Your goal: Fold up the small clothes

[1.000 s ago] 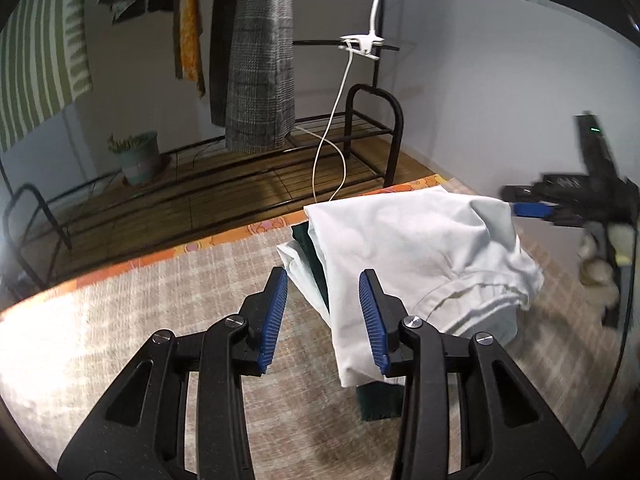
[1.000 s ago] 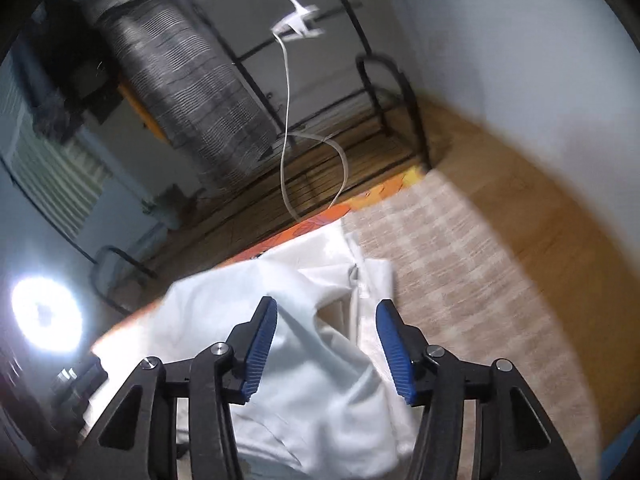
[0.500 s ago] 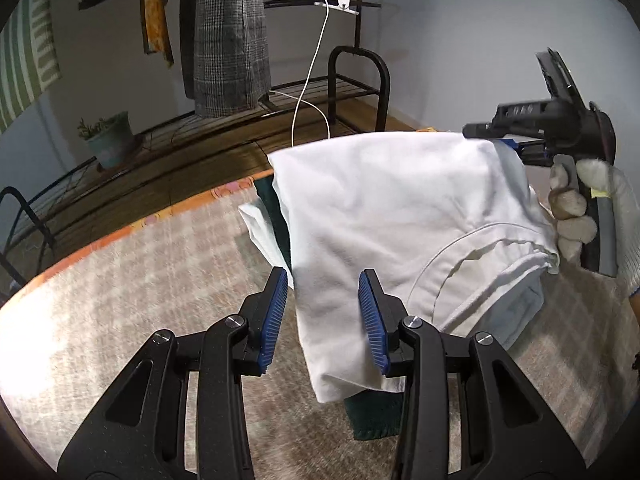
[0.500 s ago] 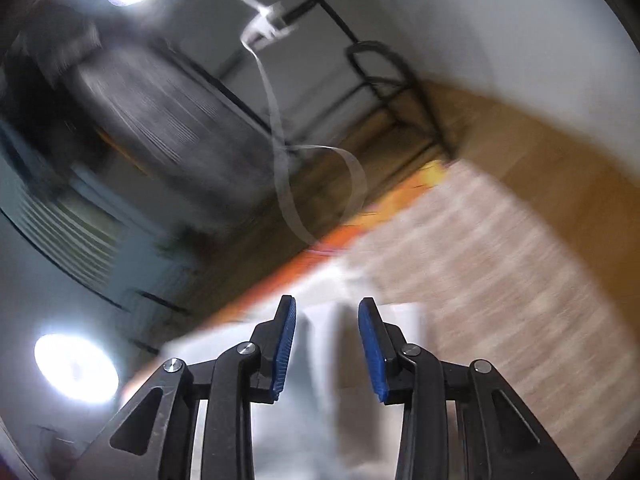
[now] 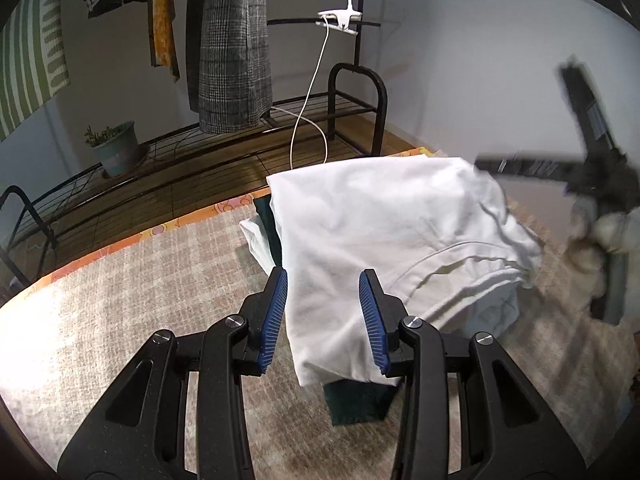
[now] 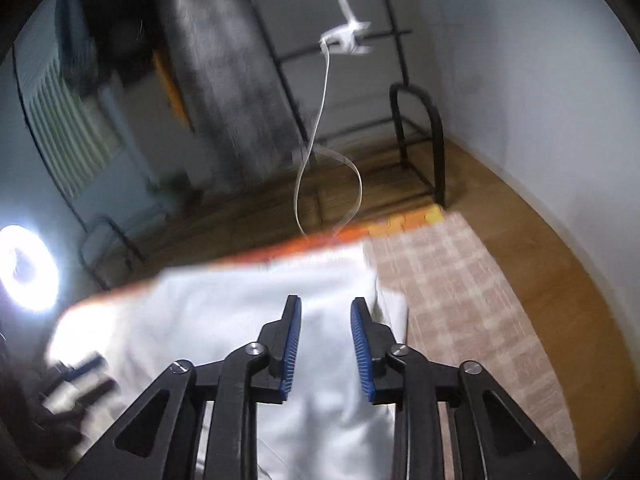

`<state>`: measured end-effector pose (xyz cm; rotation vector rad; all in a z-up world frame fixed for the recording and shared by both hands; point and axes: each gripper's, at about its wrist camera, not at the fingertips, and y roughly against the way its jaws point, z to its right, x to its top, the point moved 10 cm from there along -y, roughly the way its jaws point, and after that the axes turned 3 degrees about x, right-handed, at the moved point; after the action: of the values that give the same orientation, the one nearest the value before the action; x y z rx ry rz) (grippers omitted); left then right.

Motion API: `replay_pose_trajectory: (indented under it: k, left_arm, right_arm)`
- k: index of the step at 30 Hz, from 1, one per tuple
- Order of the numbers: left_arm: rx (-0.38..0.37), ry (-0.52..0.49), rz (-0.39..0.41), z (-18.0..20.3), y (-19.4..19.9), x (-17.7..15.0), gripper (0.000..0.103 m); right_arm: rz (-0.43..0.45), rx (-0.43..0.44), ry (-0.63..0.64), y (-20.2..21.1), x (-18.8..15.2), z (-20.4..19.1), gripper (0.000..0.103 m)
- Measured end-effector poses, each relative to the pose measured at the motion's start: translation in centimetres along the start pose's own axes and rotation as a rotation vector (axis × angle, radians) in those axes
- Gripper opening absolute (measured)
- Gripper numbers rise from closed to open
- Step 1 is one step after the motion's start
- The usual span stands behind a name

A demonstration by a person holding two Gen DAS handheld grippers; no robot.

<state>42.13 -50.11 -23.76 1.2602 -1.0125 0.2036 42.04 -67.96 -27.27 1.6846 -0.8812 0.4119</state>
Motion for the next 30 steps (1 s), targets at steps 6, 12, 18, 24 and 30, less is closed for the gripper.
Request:
replay_pose_trajectory:
  k: [6,12,18,24,30]
  left_arm:
    - [-0.002,-0.011,0.046,-0.2,4.4,0.3,0.038]
    - [-0.011,-0.001,0.102,-0.8,9.8,0.7,0.038]
    - [-0.021,-0.001,0.160,-1.7,16.1,0.8,0.043]
    - [-0.018,-0.005,0.226,-3.1,22.5,0.1,0.051]
    - [-0.024,-0.009,0.265,-4.1,28.5,-1.9,0.068]
  right_arm:
    - [-0.075,-0.164,-0.090,0.3,-3.1,3.1,0.027]
    - [-0.037,-0.194,-0.069,5.0,-3.2,1.2,0.029]
    - [0.033,-0.183,-0.018,11.1,-2.3,-3.9,0.033]
    - [0.101,-0.165,0.039,17.8,-2.6,-10.0,0.045]
    - [0.150,-0.156,0.085,23.3,-4.4,-15.6,0.058]
